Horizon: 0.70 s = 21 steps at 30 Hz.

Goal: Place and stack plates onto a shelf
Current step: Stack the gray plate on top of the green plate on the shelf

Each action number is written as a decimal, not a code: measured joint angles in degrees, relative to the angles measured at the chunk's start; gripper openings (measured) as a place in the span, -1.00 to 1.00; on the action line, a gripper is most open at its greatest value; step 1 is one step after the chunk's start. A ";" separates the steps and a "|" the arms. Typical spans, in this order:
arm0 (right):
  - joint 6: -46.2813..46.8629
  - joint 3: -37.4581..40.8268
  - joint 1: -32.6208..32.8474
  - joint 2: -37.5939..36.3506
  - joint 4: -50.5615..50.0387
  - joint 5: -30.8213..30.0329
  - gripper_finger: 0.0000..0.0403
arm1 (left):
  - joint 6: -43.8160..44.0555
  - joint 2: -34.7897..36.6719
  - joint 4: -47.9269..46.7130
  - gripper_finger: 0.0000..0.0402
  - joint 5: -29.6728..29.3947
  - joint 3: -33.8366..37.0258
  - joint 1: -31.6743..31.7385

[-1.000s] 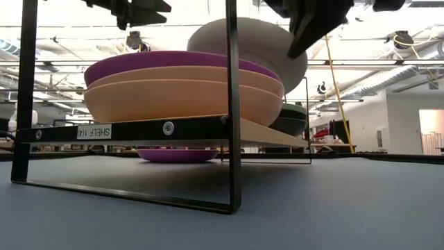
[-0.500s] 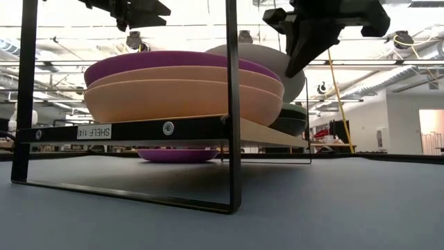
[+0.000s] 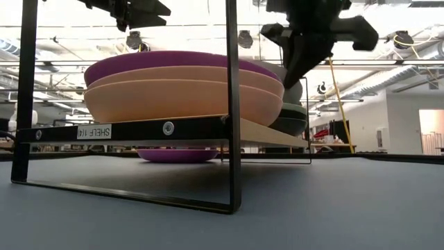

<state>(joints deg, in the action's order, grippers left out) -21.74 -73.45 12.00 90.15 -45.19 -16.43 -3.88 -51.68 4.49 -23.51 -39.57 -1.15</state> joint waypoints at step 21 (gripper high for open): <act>1.32 5.75 -0.01 0.00 4.90 -1.55 -0.93 | 0.09 0.00 -0.04 0.22 0.01 0.00 -0.01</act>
<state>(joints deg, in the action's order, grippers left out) -20.41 -67.70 11.99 90.15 -40.29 -17.98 -3.79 -51.68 4.45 -23.50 -39.57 -1.16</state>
